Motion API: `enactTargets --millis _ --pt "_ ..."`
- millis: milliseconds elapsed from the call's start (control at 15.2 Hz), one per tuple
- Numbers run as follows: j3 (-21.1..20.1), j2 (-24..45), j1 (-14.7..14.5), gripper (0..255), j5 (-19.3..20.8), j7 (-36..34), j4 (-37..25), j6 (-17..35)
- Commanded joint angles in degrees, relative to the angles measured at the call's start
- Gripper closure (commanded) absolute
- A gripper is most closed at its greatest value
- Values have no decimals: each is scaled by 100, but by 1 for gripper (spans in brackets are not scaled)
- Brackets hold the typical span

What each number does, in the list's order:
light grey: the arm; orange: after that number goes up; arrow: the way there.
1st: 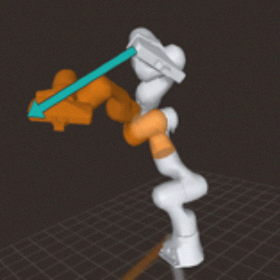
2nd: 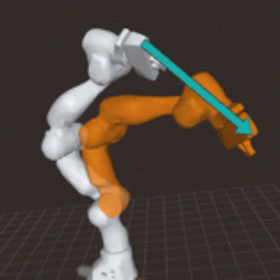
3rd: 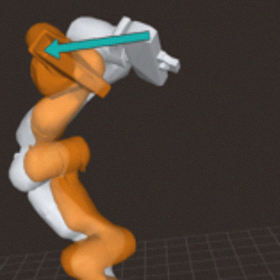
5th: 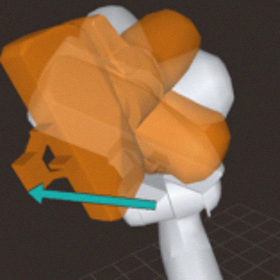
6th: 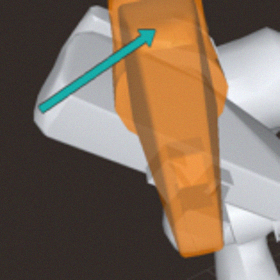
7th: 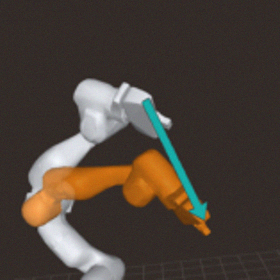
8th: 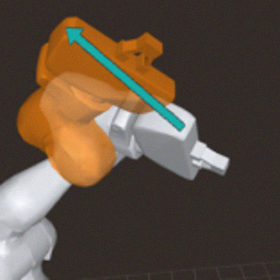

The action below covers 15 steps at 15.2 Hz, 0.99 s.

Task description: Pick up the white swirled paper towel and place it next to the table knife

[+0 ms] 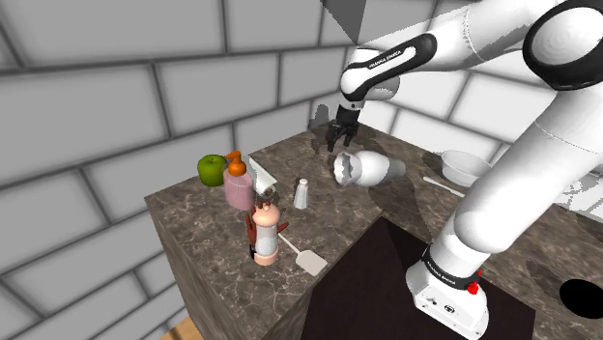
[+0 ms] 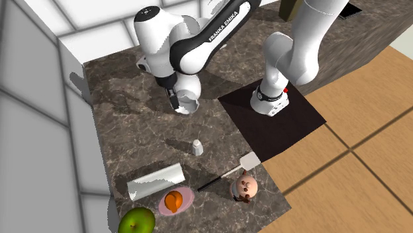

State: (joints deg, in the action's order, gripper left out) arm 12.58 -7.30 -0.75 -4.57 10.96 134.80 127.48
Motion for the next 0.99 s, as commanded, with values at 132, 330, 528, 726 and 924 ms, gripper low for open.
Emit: enactTargets --millis 132,330,528,726,924 --pt "-252 508 -256 0 -246 -342 -335 183" --pt "-417 940 -422 0 -403 -567 -674 287" --pt "-571 1388 -575 0 -530 -791 -1070 357" --pt "-709 1851 -718 0 -625 -1018 -1524 390" --pt "-830 2330 -856 0 -691 -1246 -2036 385"
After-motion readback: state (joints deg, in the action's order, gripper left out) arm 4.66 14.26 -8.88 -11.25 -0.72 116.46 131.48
